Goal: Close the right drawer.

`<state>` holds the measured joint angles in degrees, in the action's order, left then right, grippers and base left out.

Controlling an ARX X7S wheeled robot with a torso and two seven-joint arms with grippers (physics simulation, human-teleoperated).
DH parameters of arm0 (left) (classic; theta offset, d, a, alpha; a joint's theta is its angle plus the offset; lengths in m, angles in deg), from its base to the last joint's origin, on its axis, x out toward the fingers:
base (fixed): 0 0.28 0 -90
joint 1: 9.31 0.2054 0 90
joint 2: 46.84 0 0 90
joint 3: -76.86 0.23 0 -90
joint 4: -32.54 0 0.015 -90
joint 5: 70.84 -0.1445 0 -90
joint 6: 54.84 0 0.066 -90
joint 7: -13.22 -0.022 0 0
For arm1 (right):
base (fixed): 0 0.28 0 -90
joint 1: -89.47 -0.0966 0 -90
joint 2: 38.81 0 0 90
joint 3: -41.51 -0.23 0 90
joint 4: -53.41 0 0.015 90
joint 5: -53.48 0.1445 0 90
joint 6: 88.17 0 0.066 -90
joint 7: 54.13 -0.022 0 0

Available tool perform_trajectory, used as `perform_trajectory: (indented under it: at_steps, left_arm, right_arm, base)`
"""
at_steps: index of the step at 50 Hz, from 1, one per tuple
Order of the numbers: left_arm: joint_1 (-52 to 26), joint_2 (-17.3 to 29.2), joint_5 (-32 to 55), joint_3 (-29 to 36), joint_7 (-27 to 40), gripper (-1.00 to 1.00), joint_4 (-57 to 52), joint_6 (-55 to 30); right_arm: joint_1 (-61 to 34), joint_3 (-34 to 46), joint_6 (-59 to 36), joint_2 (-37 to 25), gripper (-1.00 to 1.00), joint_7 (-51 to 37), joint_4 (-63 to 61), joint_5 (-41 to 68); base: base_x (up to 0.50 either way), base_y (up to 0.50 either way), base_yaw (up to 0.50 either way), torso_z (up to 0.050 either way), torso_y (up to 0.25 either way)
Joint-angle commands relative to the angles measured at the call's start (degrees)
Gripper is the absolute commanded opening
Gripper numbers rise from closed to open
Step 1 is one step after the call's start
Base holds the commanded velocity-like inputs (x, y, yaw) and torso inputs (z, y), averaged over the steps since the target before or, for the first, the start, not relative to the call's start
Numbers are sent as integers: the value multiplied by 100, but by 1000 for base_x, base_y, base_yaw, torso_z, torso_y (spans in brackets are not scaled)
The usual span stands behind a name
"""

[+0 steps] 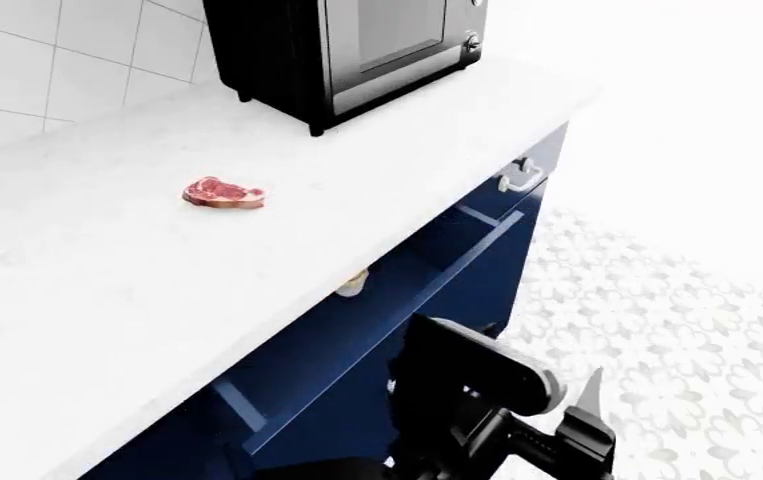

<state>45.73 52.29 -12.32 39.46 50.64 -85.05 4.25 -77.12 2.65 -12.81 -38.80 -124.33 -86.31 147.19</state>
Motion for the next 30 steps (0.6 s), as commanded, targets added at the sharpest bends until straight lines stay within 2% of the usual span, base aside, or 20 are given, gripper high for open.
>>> perform_trajectory:
  at_steps: [1,5,19,30]
  left_arm:
    - [591,192,-638,279,-333,100,256,534]
    - [746,310,-859,326,-605,100,413,824]
    - [1058,629,-878,372,-539,100,-55,984]
    - [1239,834,-954,272,-726,100,166,1274]
  right_arm:
    - [124,91,166,0,100,-40,-36,-143]
    - [169,121,235,0,100,-75,-56,-192]
    - [280,180,382,0,100,-45,-37,-316]
    - [308,168,400,0,100,-88,-61,-314]
  base:
    - [0,0,0,0,0]
    - [0,0,0,0,0]
    - [0,0,0,0,0]
    - [0,0,0,0,0]
